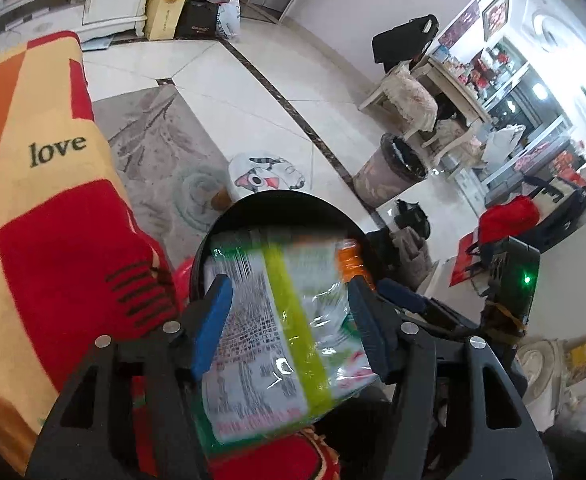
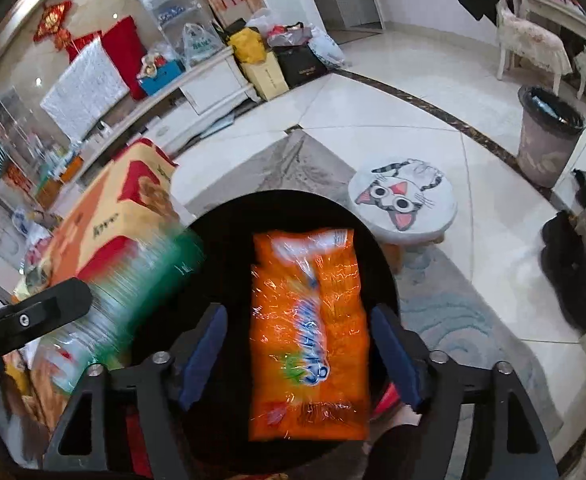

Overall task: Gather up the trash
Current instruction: 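Carry both snack bags to the black bin and open the right tool over it, then move both open tools back over the cluttered table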

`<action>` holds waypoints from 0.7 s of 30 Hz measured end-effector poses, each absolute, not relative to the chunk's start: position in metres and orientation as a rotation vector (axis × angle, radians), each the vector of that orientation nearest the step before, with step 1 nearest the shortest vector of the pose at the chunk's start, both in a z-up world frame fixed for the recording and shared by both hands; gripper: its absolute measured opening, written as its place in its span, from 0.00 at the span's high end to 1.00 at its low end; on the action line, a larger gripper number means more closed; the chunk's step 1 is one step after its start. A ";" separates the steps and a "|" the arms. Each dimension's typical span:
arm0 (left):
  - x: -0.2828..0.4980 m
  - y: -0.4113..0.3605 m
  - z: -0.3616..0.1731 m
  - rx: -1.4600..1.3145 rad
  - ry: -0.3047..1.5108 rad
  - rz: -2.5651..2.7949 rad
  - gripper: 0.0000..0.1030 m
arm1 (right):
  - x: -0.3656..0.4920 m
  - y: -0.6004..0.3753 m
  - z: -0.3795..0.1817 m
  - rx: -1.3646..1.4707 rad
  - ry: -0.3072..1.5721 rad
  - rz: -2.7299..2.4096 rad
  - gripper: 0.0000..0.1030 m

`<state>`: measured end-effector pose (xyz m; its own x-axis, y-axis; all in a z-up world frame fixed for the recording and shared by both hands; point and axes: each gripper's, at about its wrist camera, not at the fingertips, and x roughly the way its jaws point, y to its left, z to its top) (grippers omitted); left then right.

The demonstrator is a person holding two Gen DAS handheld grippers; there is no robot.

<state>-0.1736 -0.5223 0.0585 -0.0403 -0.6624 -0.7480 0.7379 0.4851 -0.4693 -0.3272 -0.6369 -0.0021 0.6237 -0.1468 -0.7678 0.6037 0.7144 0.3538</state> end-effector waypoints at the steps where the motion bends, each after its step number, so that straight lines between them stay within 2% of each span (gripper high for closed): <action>1: -0.173 -0.521 0.059 0.080 1.150 -1.121 0.42 | -0.327 -0.635 -0.002 0.642 0.789 -0.464 0.25; 21: -0.184 -0.472 0.081 0.125 1.000 -0.963 0.42 | -0.330 -0.605 0.019 0.575 0.787 -0.435 0.24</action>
